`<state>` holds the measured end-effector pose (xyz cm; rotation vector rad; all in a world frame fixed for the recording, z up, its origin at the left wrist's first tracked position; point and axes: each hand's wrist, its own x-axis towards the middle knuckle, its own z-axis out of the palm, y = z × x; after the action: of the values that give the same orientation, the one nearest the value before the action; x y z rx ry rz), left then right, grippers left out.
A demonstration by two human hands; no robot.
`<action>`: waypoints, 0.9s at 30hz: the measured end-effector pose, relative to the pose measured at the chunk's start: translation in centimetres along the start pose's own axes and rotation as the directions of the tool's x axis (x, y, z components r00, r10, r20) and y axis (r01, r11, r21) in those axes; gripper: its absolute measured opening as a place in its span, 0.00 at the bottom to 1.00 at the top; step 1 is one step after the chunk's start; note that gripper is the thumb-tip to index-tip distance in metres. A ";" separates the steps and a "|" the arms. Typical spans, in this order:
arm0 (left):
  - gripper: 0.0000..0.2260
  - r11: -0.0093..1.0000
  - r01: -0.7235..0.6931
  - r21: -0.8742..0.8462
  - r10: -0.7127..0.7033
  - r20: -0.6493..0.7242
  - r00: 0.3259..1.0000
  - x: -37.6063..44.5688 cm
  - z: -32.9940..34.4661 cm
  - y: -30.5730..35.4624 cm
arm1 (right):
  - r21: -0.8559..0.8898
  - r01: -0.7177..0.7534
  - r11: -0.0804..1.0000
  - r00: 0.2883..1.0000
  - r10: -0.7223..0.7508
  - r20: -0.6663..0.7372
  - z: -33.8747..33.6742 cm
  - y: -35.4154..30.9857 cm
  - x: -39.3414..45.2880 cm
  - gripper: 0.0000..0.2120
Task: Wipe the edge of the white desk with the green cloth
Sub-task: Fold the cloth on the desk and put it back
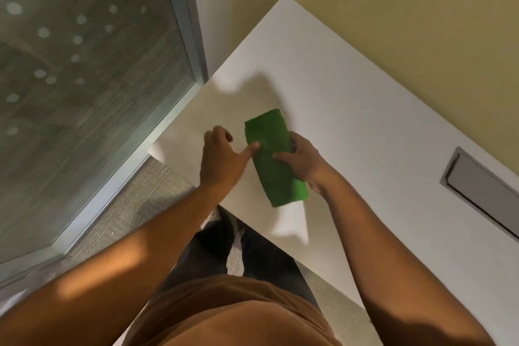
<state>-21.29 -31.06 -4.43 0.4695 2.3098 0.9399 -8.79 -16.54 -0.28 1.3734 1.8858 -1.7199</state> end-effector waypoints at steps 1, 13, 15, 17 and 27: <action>0.29 0.992 -0.126 0.021 0.127 -0.051 0.991 0.2 -0.2 0.6 | -0.010 0.020 1.000 0.999 -0.020 0.027 -1.0 0.2 -0.9 0.17; 0.14 0.933 0.120 -0.338 0.194 0.758 0.623 1.1 5.8 9.7 | 0.351 -0.121 0.928 0.976 0.046 0.214 -13.3 8.4 -8.2 0.21; 0.13 0.931 0.133 -0.341 0.180 0.742 0.645 0.4 8.2 10.8 | 0.442 -0.135 0.887 0.978 0.048 0.202 -15.4 11.9 -8.9 0.22; 0.14 0.929 0.147 -0.340 0.145 0.699 0.700 -0.4 10.6 12.2 | 0.588 -0.125 0.799 0.988 0.049 0.144 -17.1 15.3 -9.6 0.25; 0.05 0.961 0.109 -0.253 0.068 0.601 0.796 -0.8 22.2 19.6 | 0.770 0.156 0.618 0.927 0.176 -0.330 -25.8 23.0 -7.4 0.18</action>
<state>-4.48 -6.70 -2.76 0.5308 1.5700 0.9154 22.58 -0.53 -2.75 2.1377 1.2148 -2.6049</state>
